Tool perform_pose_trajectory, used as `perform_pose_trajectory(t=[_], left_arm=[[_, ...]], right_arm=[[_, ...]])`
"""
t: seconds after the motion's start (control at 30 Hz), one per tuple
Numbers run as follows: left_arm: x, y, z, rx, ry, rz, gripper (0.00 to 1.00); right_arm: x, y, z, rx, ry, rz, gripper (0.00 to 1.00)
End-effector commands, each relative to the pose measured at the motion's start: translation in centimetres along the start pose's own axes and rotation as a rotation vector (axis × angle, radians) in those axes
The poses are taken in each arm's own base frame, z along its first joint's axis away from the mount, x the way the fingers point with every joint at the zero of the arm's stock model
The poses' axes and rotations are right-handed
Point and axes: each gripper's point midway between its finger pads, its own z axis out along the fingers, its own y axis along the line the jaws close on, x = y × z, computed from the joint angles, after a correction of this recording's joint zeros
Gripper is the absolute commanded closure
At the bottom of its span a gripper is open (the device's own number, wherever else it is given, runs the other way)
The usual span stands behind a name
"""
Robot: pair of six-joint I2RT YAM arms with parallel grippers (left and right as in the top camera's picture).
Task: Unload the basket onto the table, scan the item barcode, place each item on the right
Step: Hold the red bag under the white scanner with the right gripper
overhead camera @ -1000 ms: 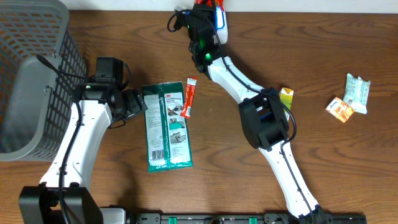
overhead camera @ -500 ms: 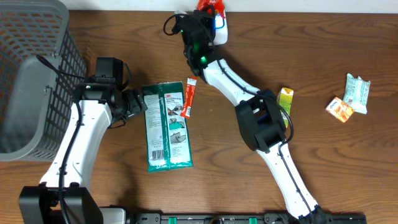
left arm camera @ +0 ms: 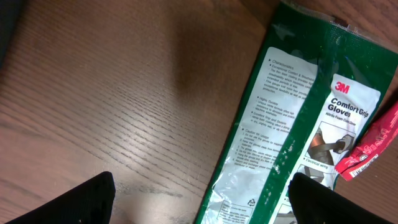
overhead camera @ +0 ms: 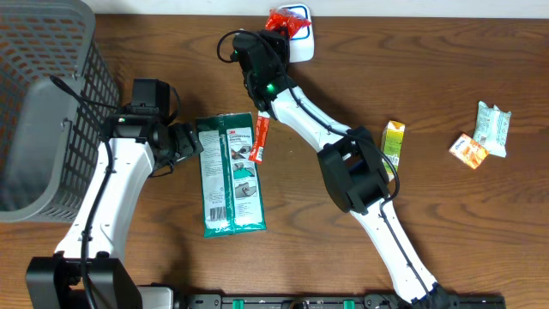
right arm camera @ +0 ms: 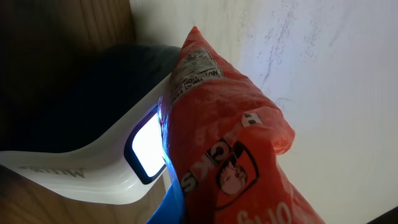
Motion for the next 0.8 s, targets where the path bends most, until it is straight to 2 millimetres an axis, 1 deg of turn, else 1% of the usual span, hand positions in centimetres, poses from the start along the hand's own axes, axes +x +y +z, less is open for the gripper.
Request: perform_pose_trajectory(t=[0.0,0.07,0.13,0.23,0.33,0.4,0.43,0.53,0.77], left_arm=[[-0.3,0.2,-0.2,-0.009,-0.011,0.007,0.10],[-0.3,0.2,-0.2,-0.009,-0.011,0.007,0.10],[-0.3,0.2,-0.2,-0.009,-0.011,0.007,0.10],[-0.3,0.2,-0.2,-0.009,-0.011,0.007,0.10],[-0.3,0.2,-0.2,-0.009,-0.011,0.006,0.10],[-0.3,0.2,-0.2,-0.009,-0.011,0.007,0.10],[-0.3,0.2,-0.2,-0.009,-0.011,0.007,0.10],[-0.3,0.2,-0.2,-0.009,-0.011,0.007,0.10],[-0.3,0.2,-0.2,-0.009,-0.011,0.007,0.10]], right_arm=[[0.0,-0.1,-0.1,-0.002,-0.007,0.037,0.99],[0.0,-0.9,-0.2,0.015,-0.011,0.053,0.99],[0.0,-2.2,-0.3,0.042,-0.014,0.044,0.99],[0.1,-4.8,-0.6,0.106,-0.023,0.064,0.99],[0.2,-7.9,-1.2,0.189,-0.037,0.142,0.99],[0.2,-9.0,-1.4,0.224,-0.040,0.158,0.99],[0.3,-9.3,-1.5,0.235,-0.037,0.154,0.99],[0.4,-9.2,-1.5,0.230,-0.024,0.128,0.99],[1.3,-9.3,-0.9,0.230,0.000,0.132,0.99]])
